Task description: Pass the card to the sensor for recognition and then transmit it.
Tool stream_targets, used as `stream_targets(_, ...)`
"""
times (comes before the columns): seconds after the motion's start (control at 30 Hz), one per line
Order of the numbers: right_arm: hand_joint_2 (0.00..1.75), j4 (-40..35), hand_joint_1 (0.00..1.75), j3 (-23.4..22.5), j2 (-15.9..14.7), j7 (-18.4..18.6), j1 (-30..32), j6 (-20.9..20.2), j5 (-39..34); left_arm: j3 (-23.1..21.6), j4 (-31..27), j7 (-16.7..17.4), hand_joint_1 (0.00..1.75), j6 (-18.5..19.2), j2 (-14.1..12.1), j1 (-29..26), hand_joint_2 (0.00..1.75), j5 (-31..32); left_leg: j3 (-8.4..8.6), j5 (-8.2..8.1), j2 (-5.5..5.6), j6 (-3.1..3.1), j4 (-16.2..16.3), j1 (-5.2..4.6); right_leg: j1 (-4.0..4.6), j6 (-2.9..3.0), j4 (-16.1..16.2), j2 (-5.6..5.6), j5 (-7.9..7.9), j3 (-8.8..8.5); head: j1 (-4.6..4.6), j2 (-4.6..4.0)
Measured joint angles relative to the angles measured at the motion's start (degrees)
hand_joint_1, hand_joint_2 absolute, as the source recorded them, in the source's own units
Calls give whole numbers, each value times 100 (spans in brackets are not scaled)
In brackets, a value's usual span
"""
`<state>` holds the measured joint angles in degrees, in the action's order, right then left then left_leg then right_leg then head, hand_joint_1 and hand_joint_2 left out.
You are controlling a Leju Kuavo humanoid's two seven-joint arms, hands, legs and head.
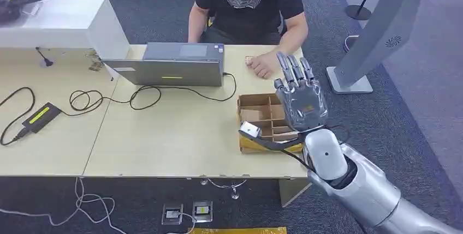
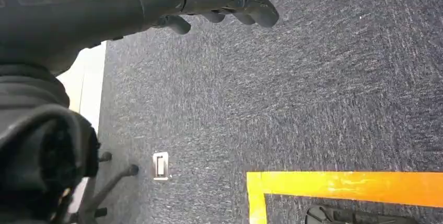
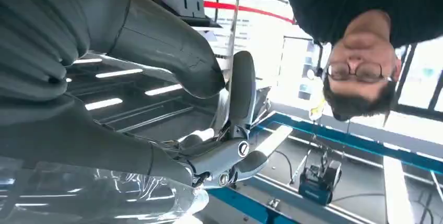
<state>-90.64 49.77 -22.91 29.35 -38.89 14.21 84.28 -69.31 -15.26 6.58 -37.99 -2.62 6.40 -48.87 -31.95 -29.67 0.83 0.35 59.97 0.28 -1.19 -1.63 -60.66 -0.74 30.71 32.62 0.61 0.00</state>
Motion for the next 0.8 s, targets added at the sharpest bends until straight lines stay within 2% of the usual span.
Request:
stream_targets(0.17,175,-144,175,-4,2,-4,-120,79,-372,-2,0,-61,0,-37,0,1,0,-52,0,0,0,0,0,0,0,0,0,0,0,0,-2,0)
stream_targets(0.4,175,-81,175,2,9,48,-130,429,-916,0,0,-197,0,-26,4,5,0,-70,-4,0,1,0,0,0,0,0,0,-2,0,1,-2,2)
stream_targets(0.53,175,199,175,0,68,-31,-135,542,-1539,-2,0,-264,0,11,7,18,0,-31,-5,0,2,0,0,0,0,0,0,-3,0,0,-2,0)
stream_targets(0.8,175,817,175,9,214,7,-225,463,-1809,-46,0,-293,0,90,7,31,0,74,-5,0,3,0,0,0,0,0,-1,-4,0,1,-4,2)
